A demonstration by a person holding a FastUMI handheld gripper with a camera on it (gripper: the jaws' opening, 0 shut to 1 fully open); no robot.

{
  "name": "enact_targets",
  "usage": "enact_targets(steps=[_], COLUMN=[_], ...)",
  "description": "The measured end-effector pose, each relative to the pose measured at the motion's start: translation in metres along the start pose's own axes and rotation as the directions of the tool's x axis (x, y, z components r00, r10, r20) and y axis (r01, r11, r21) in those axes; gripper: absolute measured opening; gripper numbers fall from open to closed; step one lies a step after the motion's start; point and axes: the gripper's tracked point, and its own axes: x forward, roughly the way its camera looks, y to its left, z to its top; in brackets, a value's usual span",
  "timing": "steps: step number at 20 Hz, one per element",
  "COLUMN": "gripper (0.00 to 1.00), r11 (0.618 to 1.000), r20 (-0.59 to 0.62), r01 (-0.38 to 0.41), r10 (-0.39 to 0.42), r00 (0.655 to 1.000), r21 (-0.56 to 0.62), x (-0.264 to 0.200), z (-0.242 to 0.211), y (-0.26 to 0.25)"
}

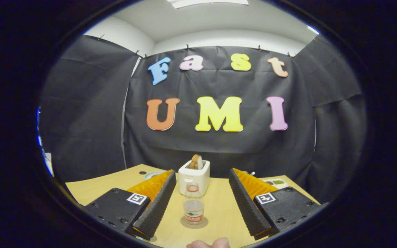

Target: Take the bottle from table, then pour the juice into the cup, finally place the bottle on the coaster

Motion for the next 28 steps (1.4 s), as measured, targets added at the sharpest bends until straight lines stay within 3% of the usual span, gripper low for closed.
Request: enact_targets(steps=[5, 13, 28], gripper=[0.99, 0.98, 0.99], r11=[0.994, 0.990, 0.989], r20=[0.024, 0.022, 0.037], r01=[0.106, 0.140, 0.146], r10=[-0.106, -0.139, -0.145], r00=[0.994, 0.990, 0.989], r21=[-0.005, -0.010, -0.024], x=[-0.073, -0.156, -0.187], z=[0.044, 0.051, 0.058], y=[-0.019, -0.028, -0.024])
